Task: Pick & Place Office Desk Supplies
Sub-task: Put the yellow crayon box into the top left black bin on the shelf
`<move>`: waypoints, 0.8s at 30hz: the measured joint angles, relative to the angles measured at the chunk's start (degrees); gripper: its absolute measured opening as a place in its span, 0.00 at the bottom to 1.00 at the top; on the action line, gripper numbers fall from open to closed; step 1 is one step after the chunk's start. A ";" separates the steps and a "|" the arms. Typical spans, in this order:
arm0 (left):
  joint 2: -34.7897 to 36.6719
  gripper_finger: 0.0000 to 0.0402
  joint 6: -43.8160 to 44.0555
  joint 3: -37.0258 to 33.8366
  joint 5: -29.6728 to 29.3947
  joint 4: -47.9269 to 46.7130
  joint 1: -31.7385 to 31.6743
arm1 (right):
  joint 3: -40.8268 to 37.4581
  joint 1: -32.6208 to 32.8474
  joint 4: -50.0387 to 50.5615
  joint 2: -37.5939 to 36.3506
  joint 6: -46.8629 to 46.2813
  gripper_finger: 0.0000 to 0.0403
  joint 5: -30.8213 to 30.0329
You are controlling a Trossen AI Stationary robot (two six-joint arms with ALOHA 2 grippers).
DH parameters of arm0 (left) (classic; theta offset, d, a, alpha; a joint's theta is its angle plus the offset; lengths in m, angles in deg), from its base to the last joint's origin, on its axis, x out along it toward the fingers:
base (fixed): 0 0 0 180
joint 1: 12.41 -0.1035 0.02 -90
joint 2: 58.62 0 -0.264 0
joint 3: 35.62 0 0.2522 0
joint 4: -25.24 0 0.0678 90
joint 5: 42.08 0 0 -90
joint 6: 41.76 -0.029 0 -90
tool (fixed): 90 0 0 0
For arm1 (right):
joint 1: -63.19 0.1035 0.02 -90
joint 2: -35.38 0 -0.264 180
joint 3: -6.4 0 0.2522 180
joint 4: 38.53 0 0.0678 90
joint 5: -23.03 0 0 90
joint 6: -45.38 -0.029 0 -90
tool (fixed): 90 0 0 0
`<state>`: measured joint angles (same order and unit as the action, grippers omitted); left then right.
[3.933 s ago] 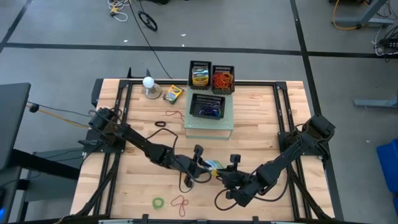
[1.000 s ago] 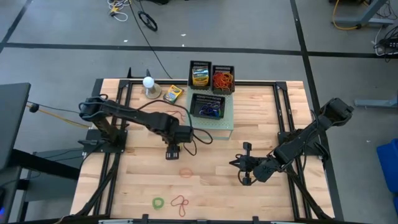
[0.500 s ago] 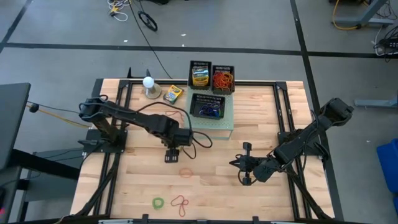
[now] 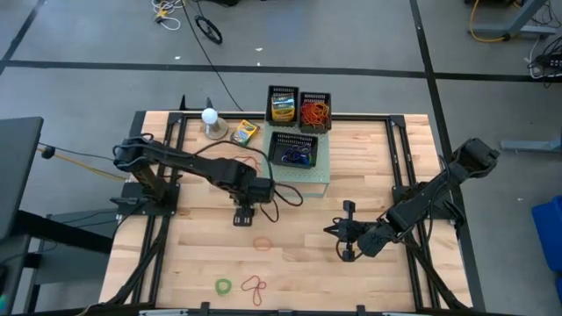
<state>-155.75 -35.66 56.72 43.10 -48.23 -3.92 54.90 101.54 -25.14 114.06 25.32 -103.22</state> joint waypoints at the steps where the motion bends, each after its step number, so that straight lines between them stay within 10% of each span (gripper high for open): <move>1: -0.70 0.62 -0.77 -0.14 0.35 0.49 0.02 | 0.00 -0.07 -0.01 0.00 0.00 0.01 0.00; 24: -4.48 0.27 -2.85 -0.22 1.72 -4.35 -0.05 | -0.02 -0.07 0.18 0.00 0.93 0.01 0.02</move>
<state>-160.22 -38.51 56.49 44.82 -52.58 -3.97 54.88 101.47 -24.96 114.06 26.25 -103.20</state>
